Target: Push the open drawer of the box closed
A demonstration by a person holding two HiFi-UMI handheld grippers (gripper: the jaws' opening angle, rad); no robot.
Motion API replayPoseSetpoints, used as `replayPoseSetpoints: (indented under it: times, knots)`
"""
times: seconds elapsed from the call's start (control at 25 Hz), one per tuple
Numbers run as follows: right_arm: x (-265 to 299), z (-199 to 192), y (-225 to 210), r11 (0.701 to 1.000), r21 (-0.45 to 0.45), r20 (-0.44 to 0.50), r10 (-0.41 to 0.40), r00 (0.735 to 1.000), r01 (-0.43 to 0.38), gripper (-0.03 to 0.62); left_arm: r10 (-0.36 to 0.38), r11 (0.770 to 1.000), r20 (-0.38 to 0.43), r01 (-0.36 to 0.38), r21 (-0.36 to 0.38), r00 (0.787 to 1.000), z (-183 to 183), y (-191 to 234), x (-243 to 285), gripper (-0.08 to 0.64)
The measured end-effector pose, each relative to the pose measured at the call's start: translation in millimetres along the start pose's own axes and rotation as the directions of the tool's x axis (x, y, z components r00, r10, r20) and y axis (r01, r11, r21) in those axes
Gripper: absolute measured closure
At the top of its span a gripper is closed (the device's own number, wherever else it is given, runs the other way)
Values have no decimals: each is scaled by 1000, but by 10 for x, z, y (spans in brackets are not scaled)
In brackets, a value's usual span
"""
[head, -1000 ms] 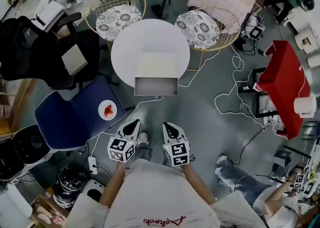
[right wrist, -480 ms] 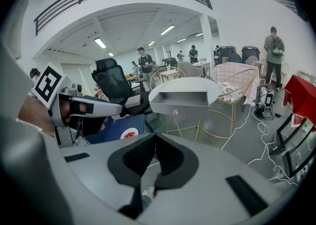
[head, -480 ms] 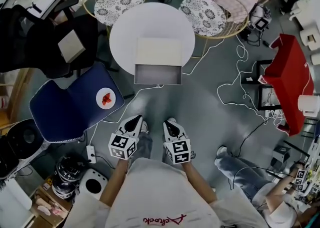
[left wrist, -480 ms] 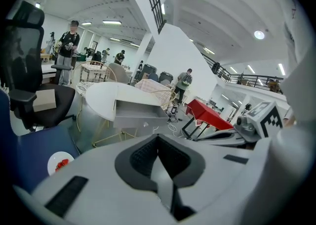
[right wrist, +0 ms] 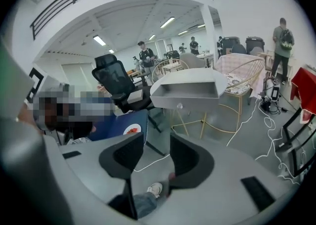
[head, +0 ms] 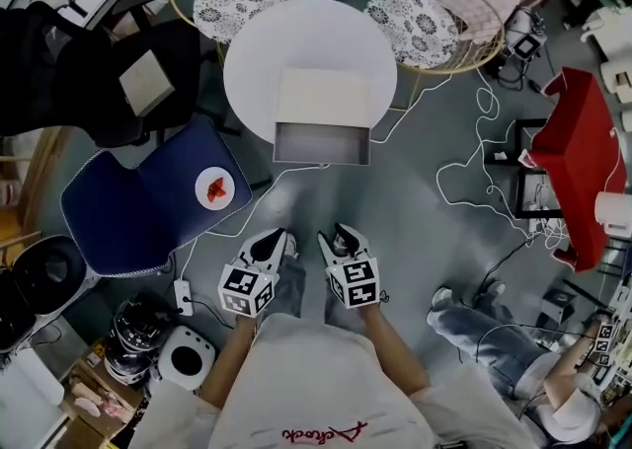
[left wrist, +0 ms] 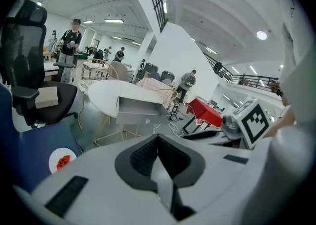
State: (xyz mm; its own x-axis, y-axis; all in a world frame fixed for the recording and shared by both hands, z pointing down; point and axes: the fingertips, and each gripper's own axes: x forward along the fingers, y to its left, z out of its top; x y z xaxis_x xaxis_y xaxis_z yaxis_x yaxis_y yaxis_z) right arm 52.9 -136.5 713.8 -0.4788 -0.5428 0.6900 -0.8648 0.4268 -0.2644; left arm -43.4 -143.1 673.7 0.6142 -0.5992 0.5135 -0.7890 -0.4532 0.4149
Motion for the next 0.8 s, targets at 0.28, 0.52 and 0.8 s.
replayPoseSetpoints:
  times: [0.28, 0.52, 0.8]
  knots:
    - [187, 13, -65, 999, -40, -22, -36, 999, 36, 428, 3, 1000, 1, -3, -17, 1000, -23, 34, -37, 548]
    - [497, 74, -255, 998, -28, -38, -61, 997, 60, 437, 11, 1000, 2, -11, -29, 1000, -77, 51, -92, 548]
    - [895, 325, -529, 995, -40, -43, -97, 994, 96, 449, 26, 999, -1, -26, -37, 1000, -96, 100, -170, 548]
